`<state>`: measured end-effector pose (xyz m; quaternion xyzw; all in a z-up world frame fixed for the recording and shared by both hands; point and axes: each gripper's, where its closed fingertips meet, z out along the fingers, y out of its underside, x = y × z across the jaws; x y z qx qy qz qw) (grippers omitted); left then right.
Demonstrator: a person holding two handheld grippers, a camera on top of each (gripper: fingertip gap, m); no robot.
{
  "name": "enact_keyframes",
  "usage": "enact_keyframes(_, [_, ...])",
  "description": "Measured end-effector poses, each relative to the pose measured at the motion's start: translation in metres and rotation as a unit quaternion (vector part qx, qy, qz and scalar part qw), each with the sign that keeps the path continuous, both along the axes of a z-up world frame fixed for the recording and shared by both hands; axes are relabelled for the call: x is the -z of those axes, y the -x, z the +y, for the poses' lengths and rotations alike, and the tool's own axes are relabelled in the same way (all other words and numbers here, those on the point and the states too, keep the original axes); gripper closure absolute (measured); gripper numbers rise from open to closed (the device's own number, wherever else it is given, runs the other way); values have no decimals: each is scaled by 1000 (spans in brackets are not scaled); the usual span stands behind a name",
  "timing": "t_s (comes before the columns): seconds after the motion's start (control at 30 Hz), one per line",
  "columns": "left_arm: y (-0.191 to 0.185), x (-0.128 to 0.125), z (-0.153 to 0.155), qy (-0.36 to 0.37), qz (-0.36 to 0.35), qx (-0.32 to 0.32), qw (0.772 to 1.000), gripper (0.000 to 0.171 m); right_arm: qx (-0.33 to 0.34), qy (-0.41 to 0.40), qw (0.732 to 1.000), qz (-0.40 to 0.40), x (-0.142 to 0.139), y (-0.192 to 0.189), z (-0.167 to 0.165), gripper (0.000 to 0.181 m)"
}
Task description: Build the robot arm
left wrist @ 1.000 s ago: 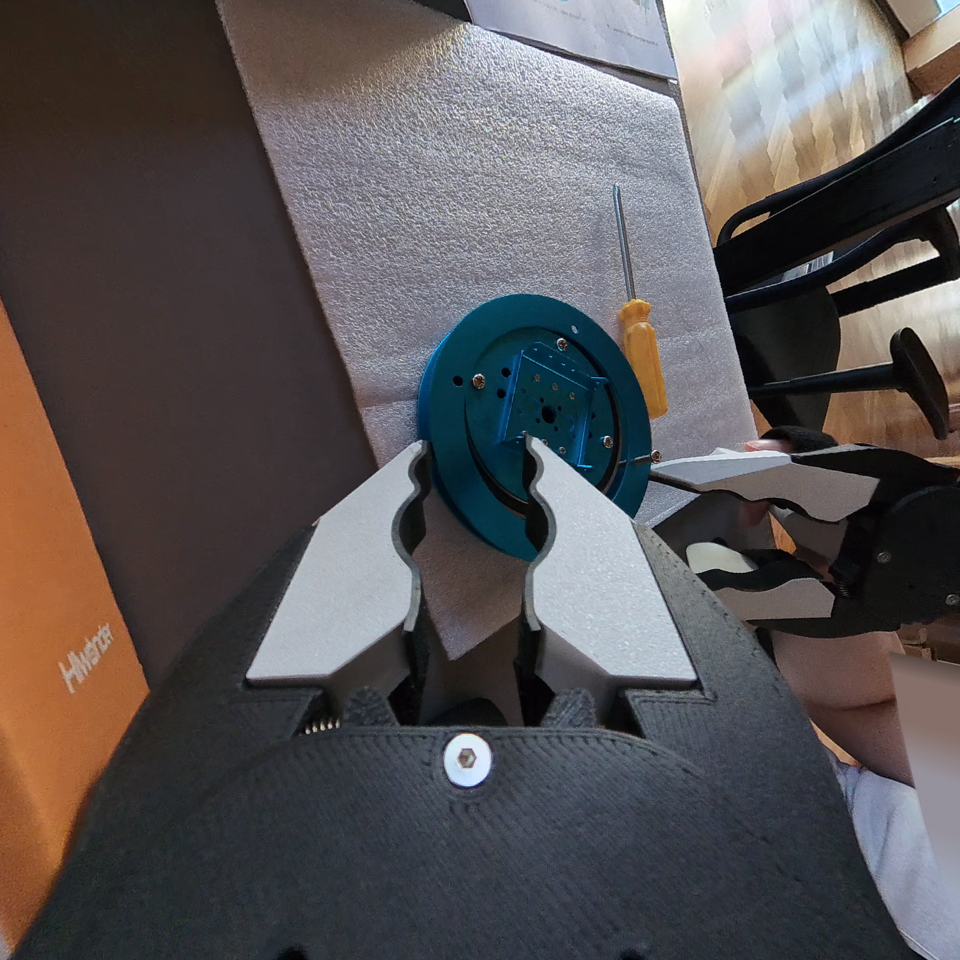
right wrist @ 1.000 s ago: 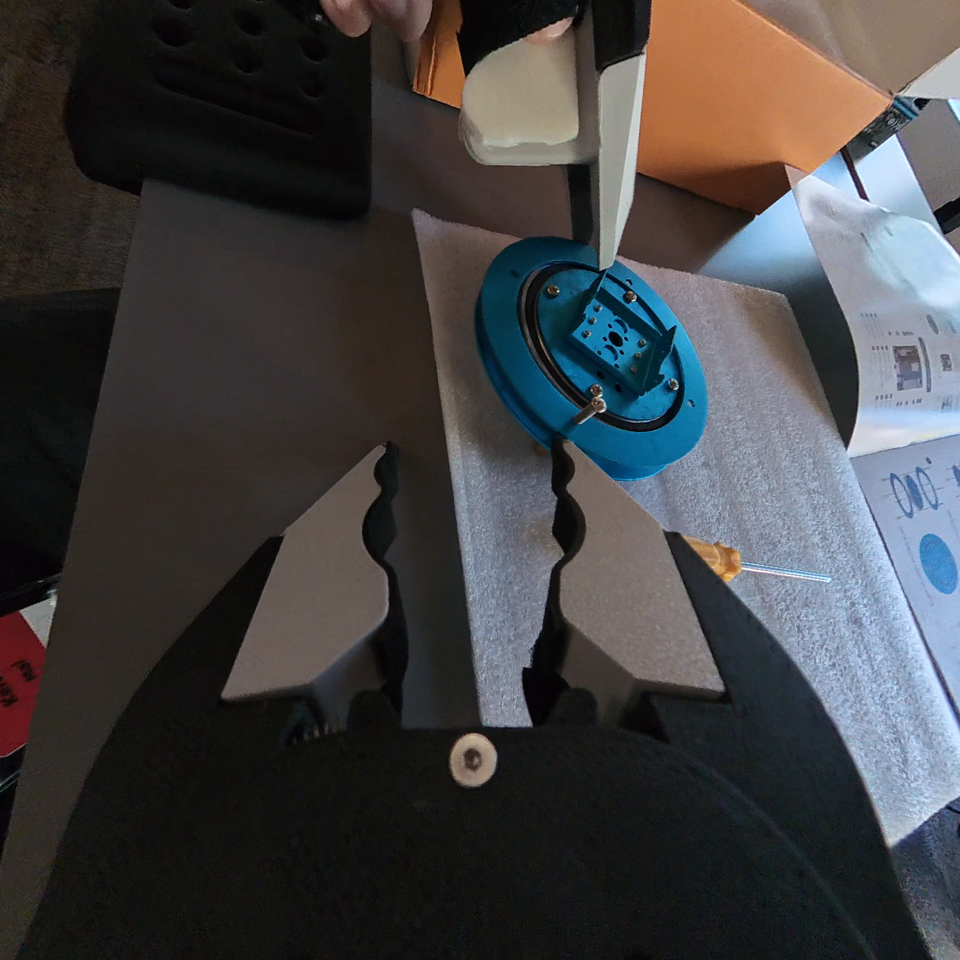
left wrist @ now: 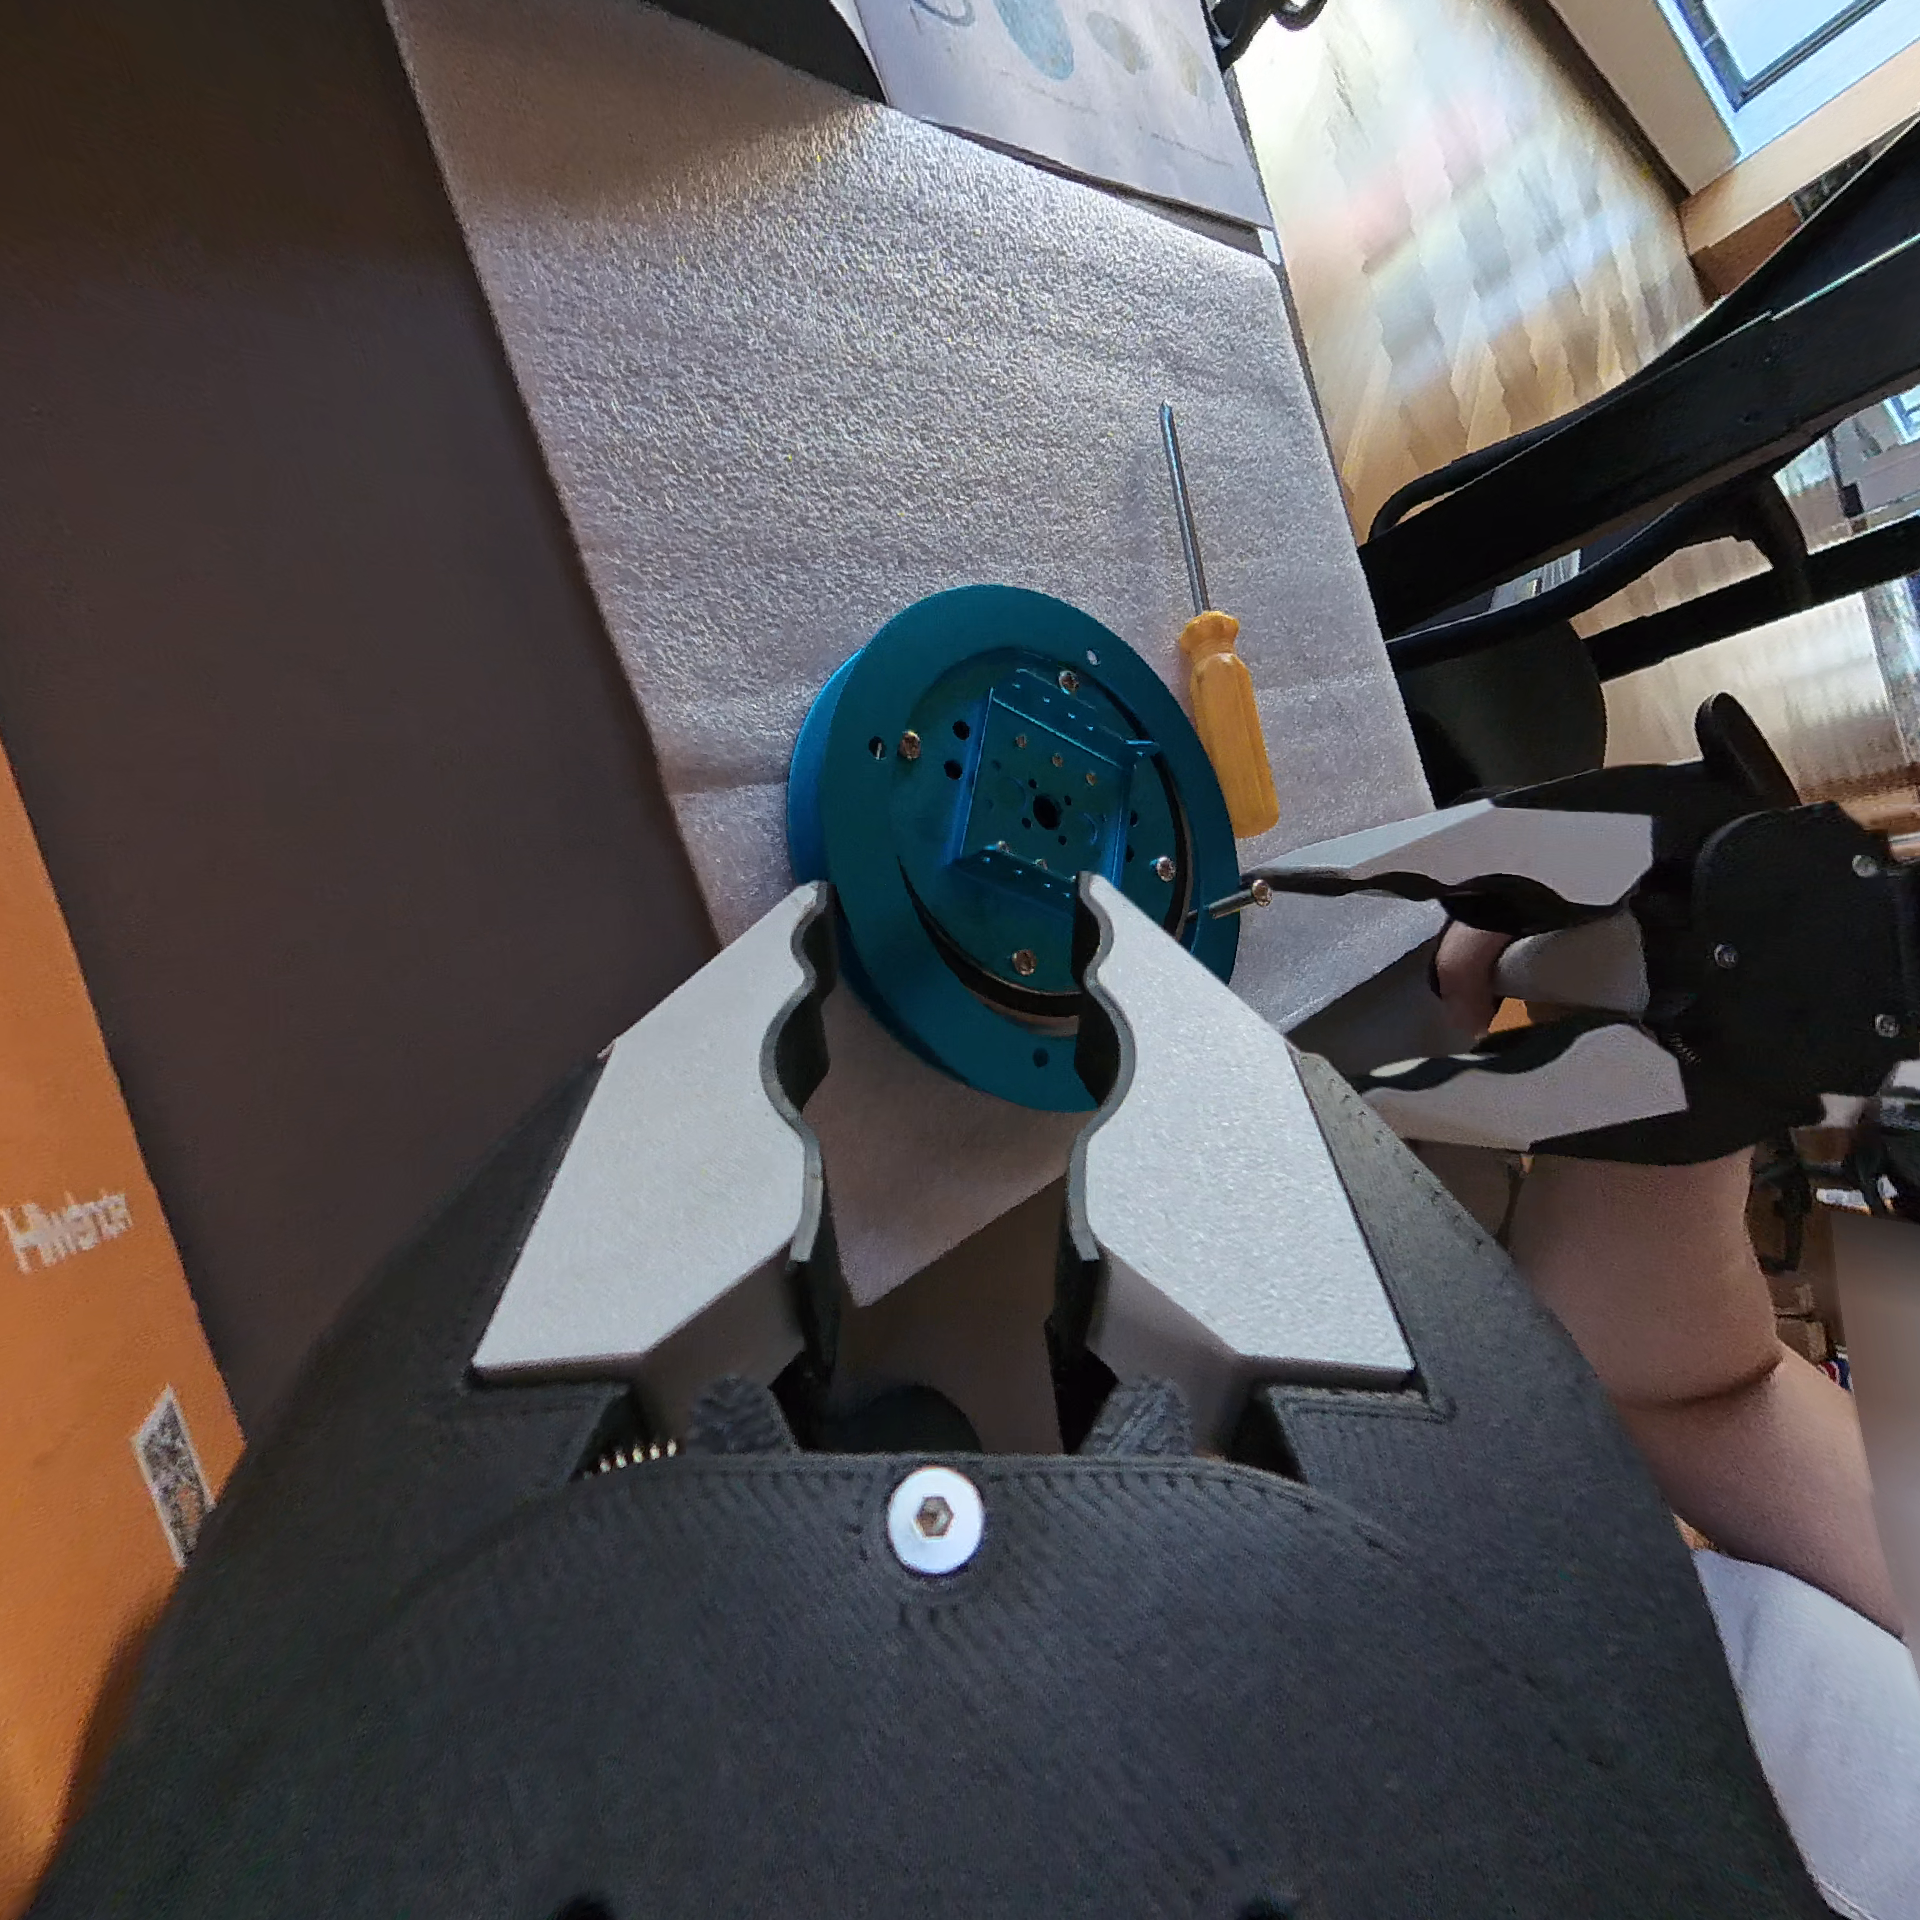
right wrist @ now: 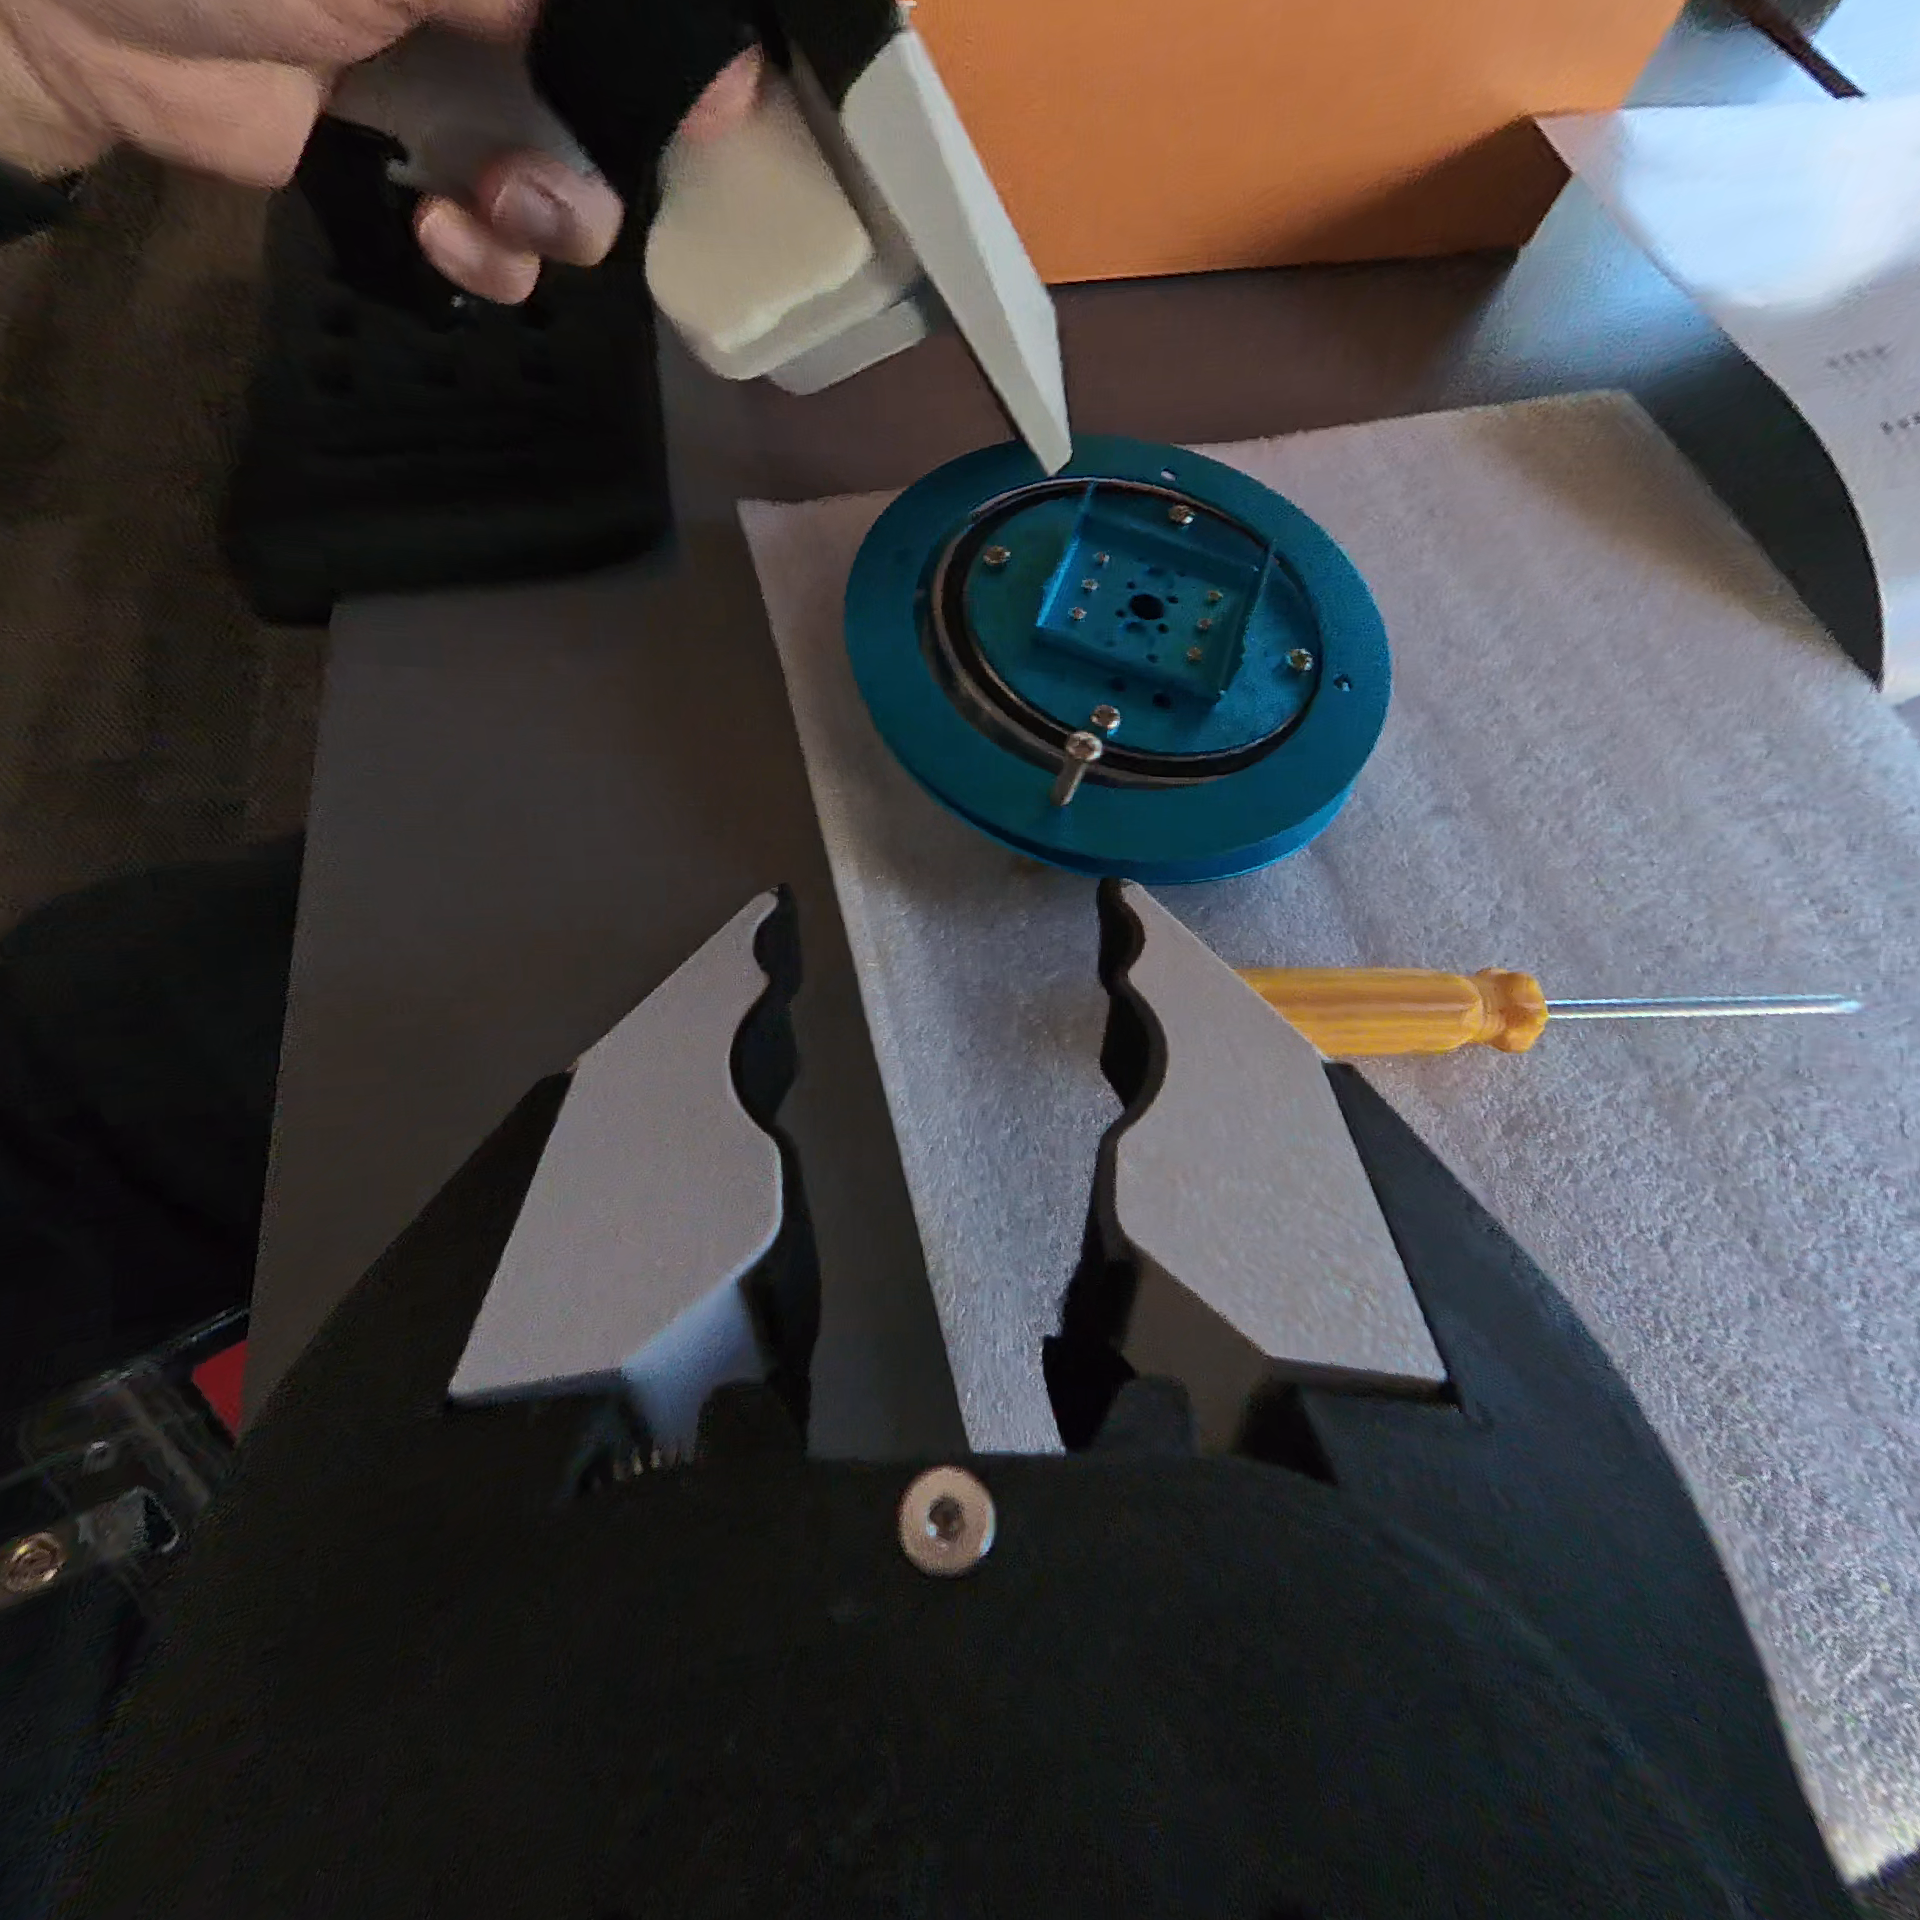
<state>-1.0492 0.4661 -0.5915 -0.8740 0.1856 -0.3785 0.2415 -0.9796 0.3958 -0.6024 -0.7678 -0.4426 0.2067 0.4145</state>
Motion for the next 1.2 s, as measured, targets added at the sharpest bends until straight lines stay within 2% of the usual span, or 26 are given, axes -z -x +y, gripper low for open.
enact_keyframes(0.3, [-2,9,2,15,16,6,1000,129,64,-18,998,8,1,-4,21,147])
enact_keyframes(0.57, [-4,9,1,19,20,12,1000,129,85,-59,994,33,-13,-6,28,153])
enact_keyframes(0.9, [-1,8,1,18,22,7,1000,131,86,-42,995,33,-10,-8,30,154])
enact_keyframes(1.07, [-2,-12,18,-24,-3,-20,1000,133,87,-44,995,33,-10,-8,31,153])
enact_keyframes(1.2, [-7,-11,31,9,-18,-14,1000,126,88,-43,995,34,-10,-8,31,153])
